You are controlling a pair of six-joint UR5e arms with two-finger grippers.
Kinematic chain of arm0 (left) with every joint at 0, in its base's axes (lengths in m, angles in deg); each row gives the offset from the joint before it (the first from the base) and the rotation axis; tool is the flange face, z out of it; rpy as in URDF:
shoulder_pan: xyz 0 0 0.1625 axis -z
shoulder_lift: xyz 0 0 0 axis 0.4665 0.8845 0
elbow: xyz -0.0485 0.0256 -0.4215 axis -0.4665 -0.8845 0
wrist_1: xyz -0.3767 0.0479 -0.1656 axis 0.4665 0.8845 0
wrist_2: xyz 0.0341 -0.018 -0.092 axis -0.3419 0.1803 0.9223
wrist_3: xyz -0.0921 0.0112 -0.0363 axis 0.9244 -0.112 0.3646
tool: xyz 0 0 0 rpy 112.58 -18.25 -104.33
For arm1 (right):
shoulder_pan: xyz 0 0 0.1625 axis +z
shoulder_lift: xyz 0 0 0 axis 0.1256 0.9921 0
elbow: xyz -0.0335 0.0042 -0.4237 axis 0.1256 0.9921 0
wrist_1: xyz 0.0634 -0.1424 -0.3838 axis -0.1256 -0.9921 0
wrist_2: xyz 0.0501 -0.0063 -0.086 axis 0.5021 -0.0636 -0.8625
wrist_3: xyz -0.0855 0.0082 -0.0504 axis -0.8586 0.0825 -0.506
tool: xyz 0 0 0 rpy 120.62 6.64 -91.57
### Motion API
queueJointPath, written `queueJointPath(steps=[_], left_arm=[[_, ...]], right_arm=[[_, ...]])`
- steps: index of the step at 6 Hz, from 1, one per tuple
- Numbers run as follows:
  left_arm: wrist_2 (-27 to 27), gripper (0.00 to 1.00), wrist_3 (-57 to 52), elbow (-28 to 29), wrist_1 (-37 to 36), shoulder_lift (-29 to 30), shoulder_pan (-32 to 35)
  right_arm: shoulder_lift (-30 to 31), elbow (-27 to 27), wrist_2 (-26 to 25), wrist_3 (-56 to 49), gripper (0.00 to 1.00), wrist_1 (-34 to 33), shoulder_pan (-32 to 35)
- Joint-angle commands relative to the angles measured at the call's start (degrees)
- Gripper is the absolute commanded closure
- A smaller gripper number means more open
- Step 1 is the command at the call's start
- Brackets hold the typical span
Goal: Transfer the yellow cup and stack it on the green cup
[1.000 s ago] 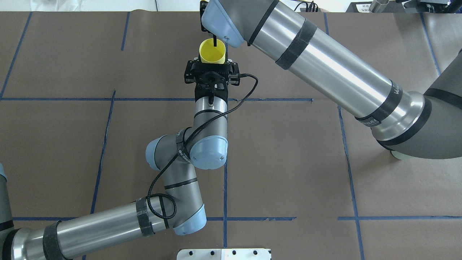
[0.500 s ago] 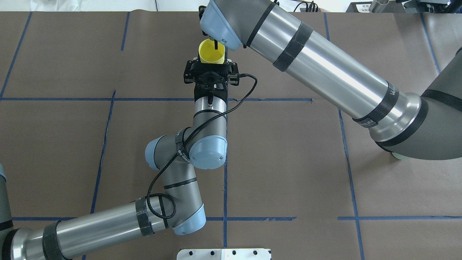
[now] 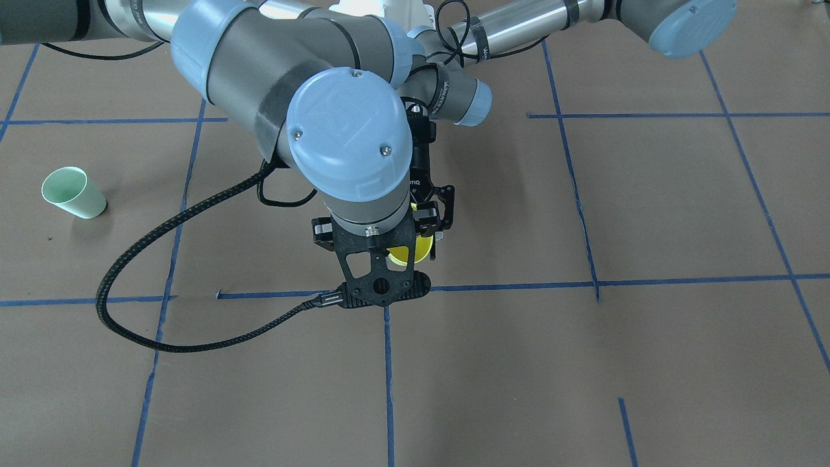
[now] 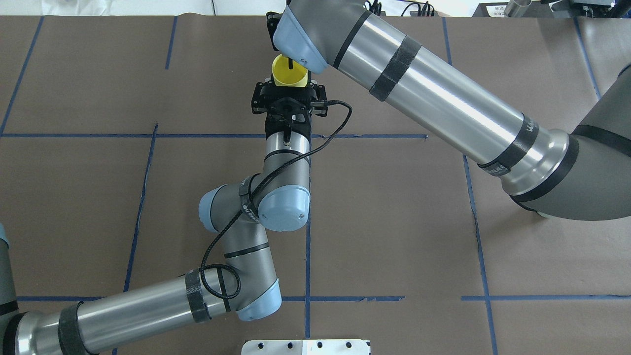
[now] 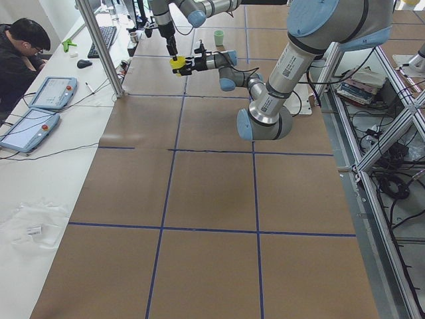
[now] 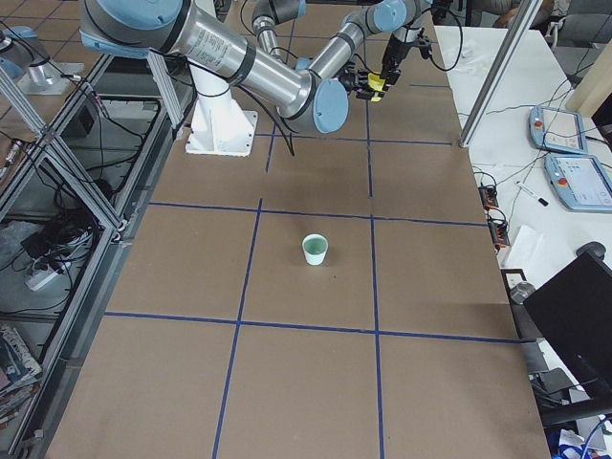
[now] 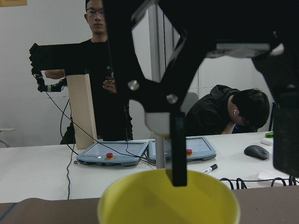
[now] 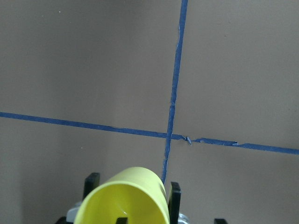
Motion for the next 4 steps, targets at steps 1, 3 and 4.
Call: queueJointPath(steps=[1, 3, 4], left_arm=[[0.01, 0.56, 0.0, 0.01, 0.07, -0.08, 0.02], [0.01, 0.56, 0.0, 0.01, 0.07, -0.26, -0.06], [-0.08, 0.56, 0.0, 0.01, 0.07, -0.26, -0.06]], right_arm=[[0.0, 0.01, 0.17, -0.04, 0.47, 0.42, -0.29], [0.17, 0.01, 0.09, -0.65, 0.55, 0.42, -0.29], [0.35, 0.01, 0.18, -0.83, 0.58, 0.42, -0.29]])
